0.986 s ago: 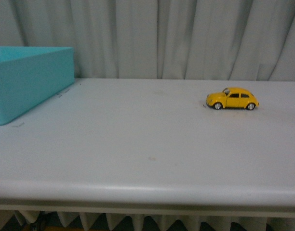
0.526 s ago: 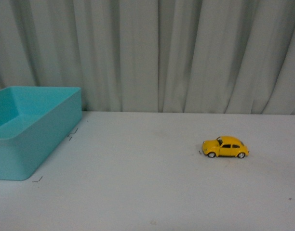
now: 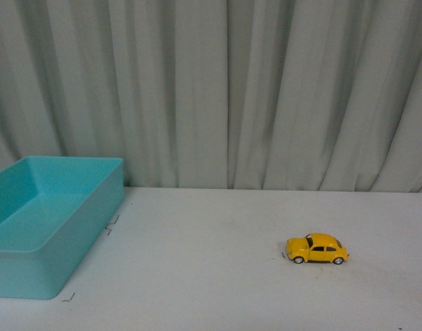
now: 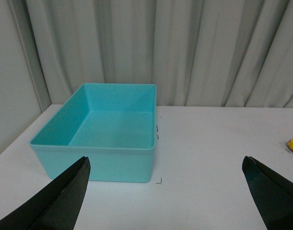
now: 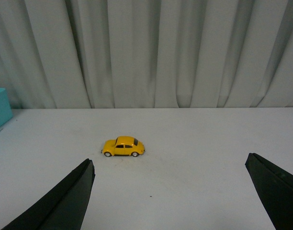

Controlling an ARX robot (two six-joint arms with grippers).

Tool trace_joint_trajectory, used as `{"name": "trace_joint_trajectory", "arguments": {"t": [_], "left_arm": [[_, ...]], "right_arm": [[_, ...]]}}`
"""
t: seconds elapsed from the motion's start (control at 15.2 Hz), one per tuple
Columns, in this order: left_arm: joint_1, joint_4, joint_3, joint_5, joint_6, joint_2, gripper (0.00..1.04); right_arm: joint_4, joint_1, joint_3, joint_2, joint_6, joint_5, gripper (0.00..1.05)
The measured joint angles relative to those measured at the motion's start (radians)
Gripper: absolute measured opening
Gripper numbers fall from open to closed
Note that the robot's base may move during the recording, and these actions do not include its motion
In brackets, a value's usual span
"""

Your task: Wind up and store yellow beetle toy

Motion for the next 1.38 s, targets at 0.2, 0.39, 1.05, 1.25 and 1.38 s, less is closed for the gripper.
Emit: {"name": "trace_joint_trajectory", "arguments": {"t": [0.2,0.39,1.05,1.25,1.38], "left_arm": [[0.0,0.0,0.0,0.0,0.0,0.0,0.98],[0.0,0.0,0.0,0.0,0.0,0.0,0.98],[0.0,0.0,0.0,0.0,0.0,0.0,0.98],[0.0,0.0,0.0,0.0,0.0,0.0,0.98],[0.0,0.0,0.0,0.0,0.0,0.0,0.98]], "right_arm": [[0.0,0.0,0.0,0.0,0.0,0.0,0.98],[0.0,0.0,0.0,0.0,0.0,0.0,0.98],[0.0,0.0,0.0,0.0,0.0,0.0,0.98],[0.001,0.0,0.0,0.0,0.0,0.0,0.98],[0.002,0.0,0.0,0.0,0.0,0.0,0.98]]}}
